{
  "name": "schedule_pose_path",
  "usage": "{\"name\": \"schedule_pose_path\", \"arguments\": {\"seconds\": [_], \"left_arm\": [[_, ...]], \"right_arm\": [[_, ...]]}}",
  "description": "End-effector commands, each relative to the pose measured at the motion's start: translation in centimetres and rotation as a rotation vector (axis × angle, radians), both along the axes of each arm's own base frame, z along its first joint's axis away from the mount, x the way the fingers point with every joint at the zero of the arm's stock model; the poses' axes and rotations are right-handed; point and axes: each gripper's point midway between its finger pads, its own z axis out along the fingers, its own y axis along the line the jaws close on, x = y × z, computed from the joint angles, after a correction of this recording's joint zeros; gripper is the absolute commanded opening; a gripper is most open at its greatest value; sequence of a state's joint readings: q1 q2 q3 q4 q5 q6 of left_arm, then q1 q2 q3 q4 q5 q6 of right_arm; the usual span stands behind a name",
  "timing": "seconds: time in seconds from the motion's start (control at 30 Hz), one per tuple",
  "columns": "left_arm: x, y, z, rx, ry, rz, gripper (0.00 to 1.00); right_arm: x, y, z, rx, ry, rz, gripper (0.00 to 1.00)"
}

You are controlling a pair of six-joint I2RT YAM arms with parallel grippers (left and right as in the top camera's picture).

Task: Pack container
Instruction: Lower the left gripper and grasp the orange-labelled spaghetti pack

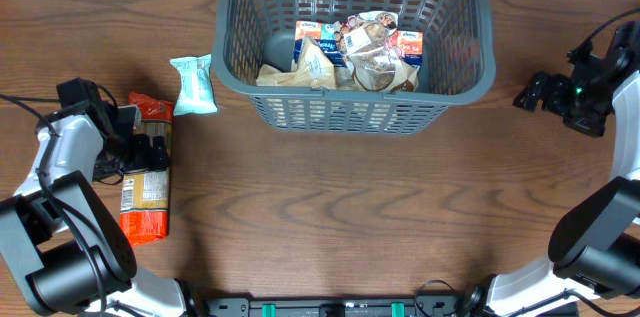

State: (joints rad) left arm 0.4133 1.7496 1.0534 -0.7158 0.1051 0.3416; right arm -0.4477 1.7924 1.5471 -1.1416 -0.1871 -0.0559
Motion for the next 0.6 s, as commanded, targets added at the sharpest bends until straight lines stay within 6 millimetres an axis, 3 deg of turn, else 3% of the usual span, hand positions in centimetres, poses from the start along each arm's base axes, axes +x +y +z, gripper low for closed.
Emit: {"name": "schedule_pose_path", "arguments": {"seconds": [0.0, 0.57], "left_arm": [[-0.6, 0.0, -0.6, 0.004, 0.025, -0.012, 0.99], [-1.8, -0.6, -2.4, -0.003, 0.039, -0.011, 0.99]], "right_arm": [[-0.1, 0.1, -0.2, 0.009, 0.004, 0.011, 0.99], [-0.1, 0.1, -0.2, 0.009, 0.004, 0.011, 0.99]]}}
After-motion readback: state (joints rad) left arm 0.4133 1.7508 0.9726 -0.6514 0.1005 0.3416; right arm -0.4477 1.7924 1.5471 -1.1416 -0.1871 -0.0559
